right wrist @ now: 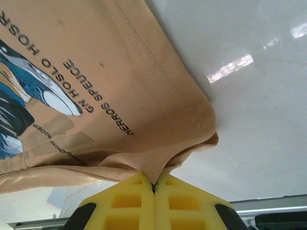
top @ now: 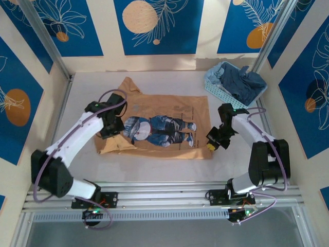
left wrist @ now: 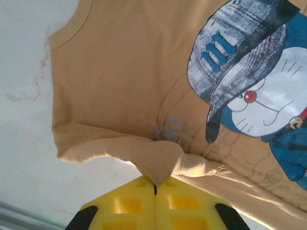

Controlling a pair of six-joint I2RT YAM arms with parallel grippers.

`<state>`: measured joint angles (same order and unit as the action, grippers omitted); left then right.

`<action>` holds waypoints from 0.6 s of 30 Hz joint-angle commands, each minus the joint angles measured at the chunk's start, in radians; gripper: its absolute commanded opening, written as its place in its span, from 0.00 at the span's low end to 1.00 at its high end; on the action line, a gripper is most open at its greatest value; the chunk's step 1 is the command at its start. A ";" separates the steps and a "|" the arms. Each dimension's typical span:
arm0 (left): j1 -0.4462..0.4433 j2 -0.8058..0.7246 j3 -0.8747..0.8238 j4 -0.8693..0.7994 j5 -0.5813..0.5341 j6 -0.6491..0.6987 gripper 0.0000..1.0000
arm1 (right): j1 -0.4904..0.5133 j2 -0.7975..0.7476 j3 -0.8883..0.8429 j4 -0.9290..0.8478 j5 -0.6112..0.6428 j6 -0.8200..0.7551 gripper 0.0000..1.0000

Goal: Fold and stack the t-shirts

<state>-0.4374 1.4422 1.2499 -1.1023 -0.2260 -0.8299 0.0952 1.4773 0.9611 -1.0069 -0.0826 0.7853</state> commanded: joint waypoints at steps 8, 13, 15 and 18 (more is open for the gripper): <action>0.047 0.183 0.194 -0.023 -0.163 0.165 0.00 | -0.051 0.092 0.122 -0.020 0.003 -0.001 0.00; 0.073 0.209 0.249 -0.054 -0.239 0.233 0.00 | -0.054 0.089 0.142 -0.042 0.020 -0.009 0.00; 0.077 0.211 0.256 -0.031 -0.236 0.265 0.00 | -0.053 0.087 0.149 -0.044 0.017 -0.010 0.00; 0.079 0.234 0.285 -0.020 -0.242 0.302 0.00 | -0.053 0.094 0.172 -0.048 0.022 -0.012 0.00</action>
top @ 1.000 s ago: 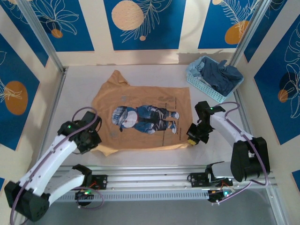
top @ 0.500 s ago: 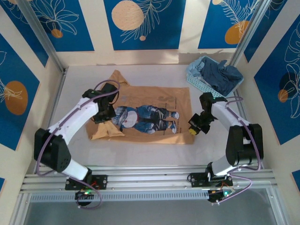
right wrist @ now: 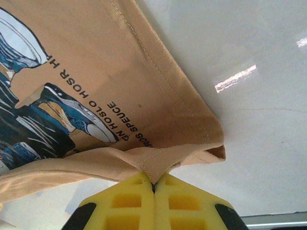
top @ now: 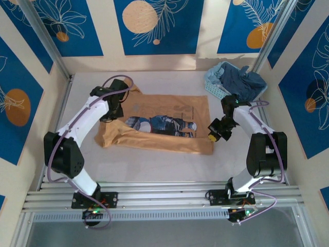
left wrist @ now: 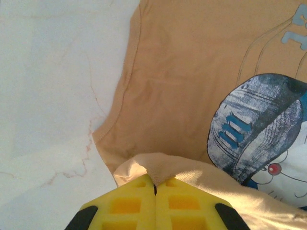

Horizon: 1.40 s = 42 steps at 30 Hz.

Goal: Fold and stack the t-shirts

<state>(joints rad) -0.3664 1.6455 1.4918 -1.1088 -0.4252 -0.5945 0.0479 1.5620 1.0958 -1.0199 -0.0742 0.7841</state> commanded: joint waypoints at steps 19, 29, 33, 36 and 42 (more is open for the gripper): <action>0.065 0.277 0.184 0.093 -0.076 0.210 0.00 | -0.012 0.275 0.226 0.027 0.055 -0.047 0.00; 0.174 0.183 0.088 0.014 0.051 0.180 0.71 | -0.019 0.224 0.240 0.011 0.051 -0.098 0.61; 0.214 0.032 -0.133 0.027 0.192 0.134 0.69 | -0.005 0.100 0.097 0.021 0.011 -0.083 0.62; 0.266 -0.011 -0.280 0.057 0.310 0.108 0.68 | 0.022 0.023 -0.008 0.022 -0.013 -0.069 0.63; 0.369 0.018 -0.384 0.147 0.420 0.099 0.66 | 0.020 -0.016 -0.113 0.054 -0.041 -0.076 0.65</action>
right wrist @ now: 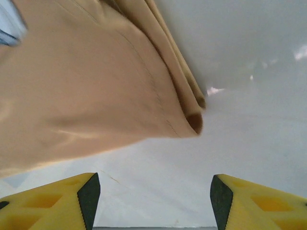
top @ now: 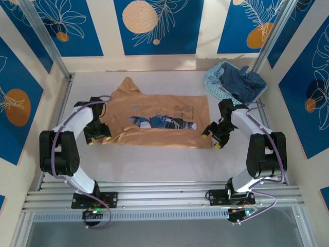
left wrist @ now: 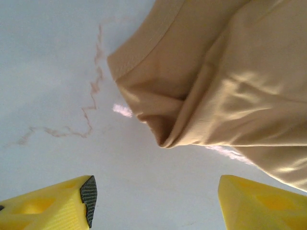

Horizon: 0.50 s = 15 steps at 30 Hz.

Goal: Fold and stack the t-shirts

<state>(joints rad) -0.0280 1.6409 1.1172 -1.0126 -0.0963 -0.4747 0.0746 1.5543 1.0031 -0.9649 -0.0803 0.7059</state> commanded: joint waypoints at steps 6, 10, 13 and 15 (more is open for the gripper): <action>0.053 0.105 -0.008 0.104 0.091 -0.008 0.59 | -0.019 0.036 -0.032 0.038 -0.035 0.007 0.65; 0.052 0.158 0.009 0.155 0.090 -0.012 0.43 | -0.021 0.082 -0.026 0.061 -0.027 0.011 0.64; 0.053 0.178 0.037 0.152 0.041 -0.004 0.23 | -0.021 0.110 -0.020 0.073 -0.006 0.016 0.62; 0.053 0.175 0.049 0.144 0.013 0.006 0.13 | -0.022 0.128 -0.014 0.087 -0.003 0.019 0.58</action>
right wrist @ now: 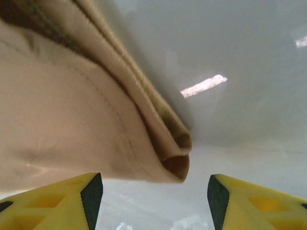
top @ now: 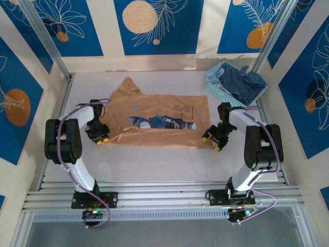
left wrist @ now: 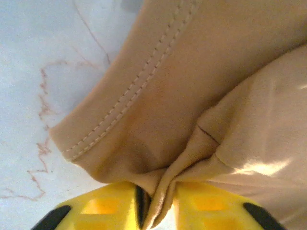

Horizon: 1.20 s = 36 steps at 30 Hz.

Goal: Fold and stack the t-shirts

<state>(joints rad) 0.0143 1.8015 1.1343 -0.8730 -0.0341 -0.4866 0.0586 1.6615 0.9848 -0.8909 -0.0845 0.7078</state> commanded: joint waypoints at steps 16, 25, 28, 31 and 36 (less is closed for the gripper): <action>0.012 -0.047 0.076 -0.181 -0.112 0.045 0.00 | 0.004 0.009 0.027 -0.075 0.107 0.038 0.00; -0.028 -0.185 -0.120 -0.235 -0.028 -0.024 0.04 | 0.000 -0.078 -0.041 -0.187 0.165 0.045 0.00; -0.062 -0.249 -0.188 -0.252 0.019 -0.067 0.13 | -0.010 -0.120 -0.063 -0.208 0.205 0.060 0.00; -0.089 -0.304 -0.243 -0.254 0.034 -0.105 0.23 | -0.014 -0.123 -0.067 -0.206 0.220 0.059 0.00; -0.088 -0.275 -0.217 -0.233 -0.016 -0.085 0.26 | -0.017 -0.079 -0.050 -0.188 0.218 0.052 0.00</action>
<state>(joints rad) -0.0704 1.5055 0.8928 -1.0962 -0.0307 -0.5636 0.0452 1.5612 0.9279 -1.0595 0.1066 0.7506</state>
